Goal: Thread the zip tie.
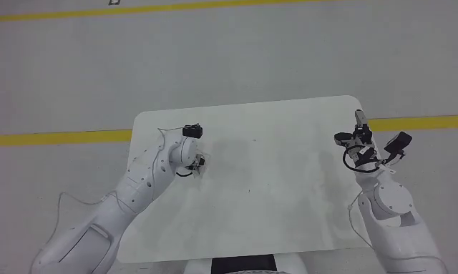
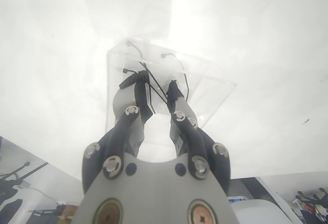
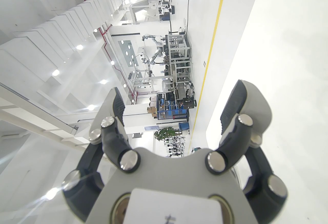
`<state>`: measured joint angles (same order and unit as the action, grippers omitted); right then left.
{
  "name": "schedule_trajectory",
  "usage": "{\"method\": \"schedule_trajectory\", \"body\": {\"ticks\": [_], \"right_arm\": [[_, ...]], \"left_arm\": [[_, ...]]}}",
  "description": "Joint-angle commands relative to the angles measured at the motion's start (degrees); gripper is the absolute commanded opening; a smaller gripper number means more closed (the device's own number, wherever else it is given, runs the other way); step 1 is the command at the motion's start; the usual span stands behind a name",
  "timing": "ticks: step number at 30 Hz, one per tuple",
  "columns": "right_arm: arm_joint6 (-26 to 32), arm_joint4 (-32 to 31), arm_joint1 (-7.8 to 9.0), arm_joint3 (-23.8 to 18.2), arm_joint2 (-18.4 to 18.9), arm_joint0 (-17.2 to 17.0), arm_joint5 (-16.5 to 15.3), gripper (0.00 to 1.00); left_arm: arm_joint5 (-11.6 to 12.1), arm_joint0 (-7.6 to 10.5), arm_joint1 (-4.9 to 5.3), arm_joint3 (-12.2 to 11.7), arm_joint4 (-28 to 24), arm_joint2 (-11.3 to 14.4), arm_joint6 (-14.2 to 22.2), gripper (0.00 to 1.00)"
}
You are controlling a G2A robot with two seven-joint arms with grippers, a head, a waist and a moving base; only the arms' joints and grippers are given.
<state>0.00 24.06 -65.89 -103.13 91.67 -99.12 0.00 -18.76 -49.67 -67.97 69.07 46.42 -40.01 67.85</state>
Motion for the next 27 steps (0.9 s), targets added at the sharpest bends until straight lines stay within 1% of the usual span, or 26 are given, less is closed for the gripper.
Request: {"method": "schedule_trajectory", "body": {"ticks": [1, 6, 9, 11, 13, 15, 16, 18, 21, 27], "right_arm": [[0.00, 0.00, 0.00, 0.00, 0.00, 0.00, 0.00, 1.00], [0.00, 0.00, 0.00, 0.00, 0.00, 0.00, 0.00, 1.00], [0.00, 0.00, 0.00, 0.00, 0.00, 0.00, 0.00, 1.00], [0.00, 0.00, 0.00, 0.00, 0.00, 0.00, 0.00, 1.00], [0.00, 0.00, 0.00, 0.00, 0.00, 0.00, 0.00, 1.00], [0.00, 0.00, 0.00, 0.00, 0.00, 0.00, 0.00, 1.00], [0.00, 0.00, 0.00, 0.00, 0.00, 0.00, 0.00, 1.00], [0.00, 0.00, 0.00, 0.00, 0.00, 0.00, 0.00, 1.00], [0.00, 0.00, 0.00, 0.00, 0.00, 0.00, 0.00, 1.00], [0.00, 0.00, 0.00, 0.00, 0.00, 0.00, 0.00, 1.00]], "left_arm": [[-0.15, 0.01, -0.01, -0.02, 0.06, -0.02, -0.02, 0.13], [-0.34, -0.13, 0.05, 0.21, 0.10, -0.21, 0.03, 0.07], [-0.55, -0.19, 0.09, 0.51, 0.18, -0.32, 0.11, 0.07], [-0.72, -0.26, 0.16, 0.75, 0.29, -0.54, 0.09, 0.09], [-0.72, -0.39, 0.27, 0.79, 0.42, -1.08, 0.09, 0.11], [-0.72, -0.57, 0.34, 0.94, 0.54, -1.45, 0.18, 0.11], [-0.72, -0.71, 0.36, 1.01, 0.70, -1.69, 0.21, 0.13], [-0.72, -0.91, 0.36, 1.19, 0.89, -1.99, 0.31, 0.13], [-0.72, -1.22, 0.27, 1.40, 1.16, -2.31, 0.49, 0.13], [-0.72, -1.35, -0.25, 0.80, 1.32, -2.24, 0.71, 0.13]]}}
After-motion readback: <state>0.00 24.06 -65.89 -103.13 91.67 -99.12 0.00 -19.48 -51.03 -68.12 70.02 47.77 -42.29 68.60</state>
